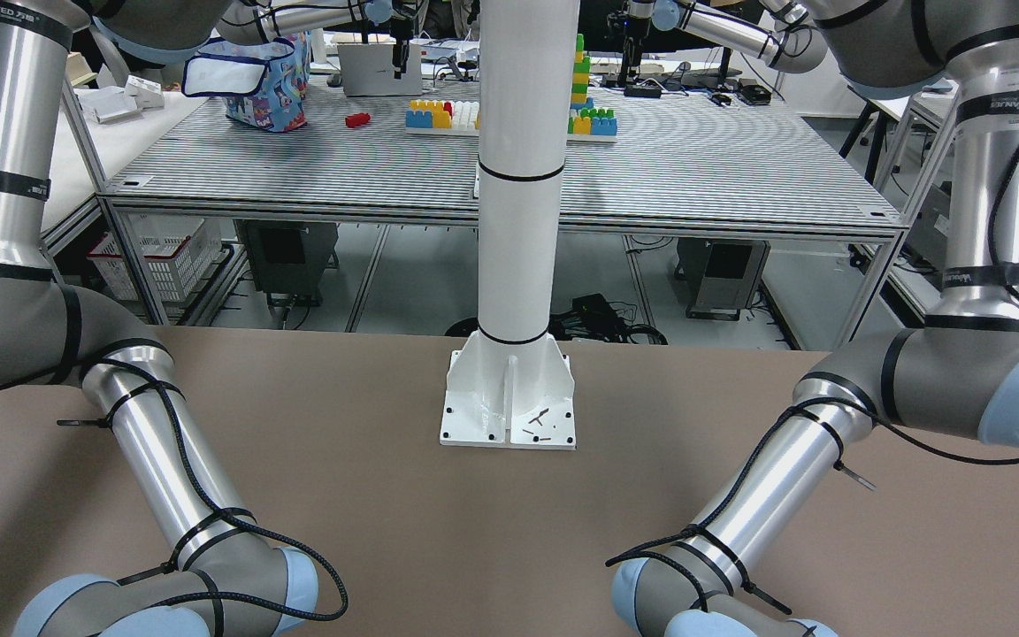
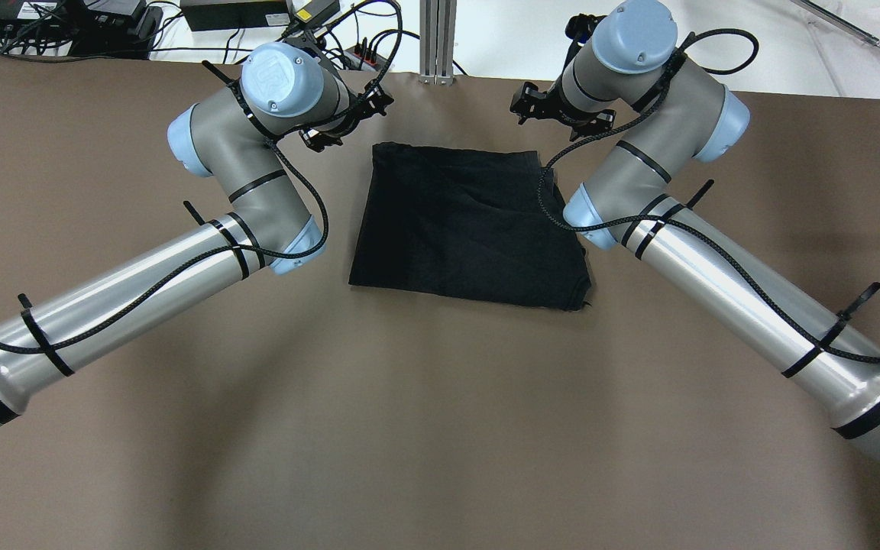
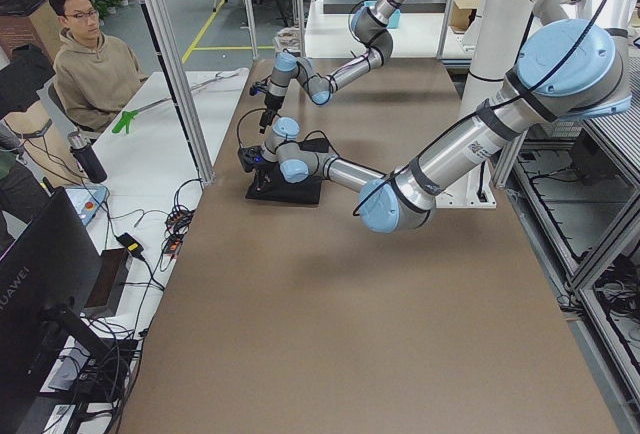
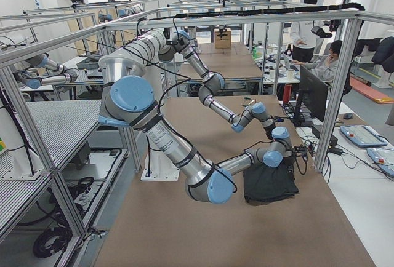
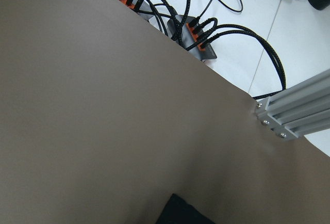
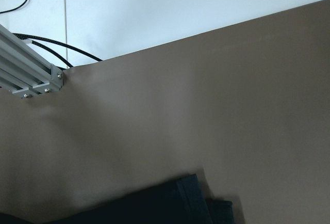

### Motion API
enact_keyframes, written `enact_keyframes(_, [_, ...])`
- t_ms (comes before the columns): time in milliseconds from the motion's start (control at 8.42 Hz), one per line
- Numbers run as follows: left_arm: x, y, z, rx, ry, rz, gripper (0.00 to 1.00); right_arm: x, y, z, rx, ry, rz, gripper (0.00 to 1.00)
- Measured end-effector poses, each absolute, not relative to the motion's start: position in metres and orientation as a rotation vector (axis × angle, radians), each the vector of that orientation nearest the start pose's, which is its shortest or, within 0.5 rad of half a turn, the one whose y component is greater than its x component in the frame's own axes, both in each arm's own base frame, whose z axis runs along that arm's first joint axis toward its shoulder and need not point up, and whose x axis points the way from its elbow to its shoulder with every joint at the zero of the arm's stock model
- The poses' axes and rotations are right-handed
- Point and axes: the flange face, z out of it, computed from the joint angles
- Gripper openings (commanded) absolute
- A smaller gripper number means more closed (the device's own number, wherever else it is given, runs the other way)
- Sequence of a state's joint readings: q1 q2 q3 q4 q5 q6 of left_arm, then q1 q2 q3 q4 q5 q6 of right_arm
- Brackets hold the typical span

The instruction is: Fold clothes

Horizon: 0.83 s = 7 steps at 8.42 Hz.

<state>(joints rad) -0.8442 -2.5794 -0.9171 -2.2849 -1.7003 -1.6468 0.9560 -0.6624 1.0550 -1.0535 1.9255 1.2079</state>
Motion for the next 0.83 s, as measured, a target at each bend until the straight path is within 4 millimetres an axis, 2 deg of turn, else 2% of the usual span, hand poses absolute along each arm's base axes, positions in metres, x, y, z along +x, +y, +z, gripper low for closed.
enact_keyframes(119, [0.479,-0.724,0.208,0.313,1.064,-0.741,1.00,-0.397,-0.737,0.255,0.301,-0.914,0.374,0.95])
enact_keyframes(237, [0.473,-0.724,0.206,0.347,1.030,-0.682,1.00,-0.393,-0.737,0.267,0.335,-0.888,0.310,0.95])
enact_keyframes(356, [0.460,-0.730,0.204,0.397,0.949,-0.586,1.00,-0.379,-0.740,0.285,0.387,-0.840,0.208,0.95])
enact_keyframes(475, [0.433,-0.740,0.206,0.445,0.841,-0.478,1.00,-0.359,-0.746,0.307,0.434,-0.784,0.119,0.95])
enact_keyframes(594, [0.393,-0.753,0.220,0.487,0.726,-0.367,1.00,-0.336,-0.752,0.331,0.473,-0.725,0.043,0.95])
enact_keyframes(712, [0.346,-0.767,0.247,0.528,0.615,-0.268,1.00,-0.309,-0.755,0.360,0.500,-0.665,-0.026,0.95])
enact_keyframes(831, [0.297,-0.776,0.286,0.563,0.507,-0.175,1.00,-0.273,-0.758,0.394,0.520,-0.595,-0.079,0.94])
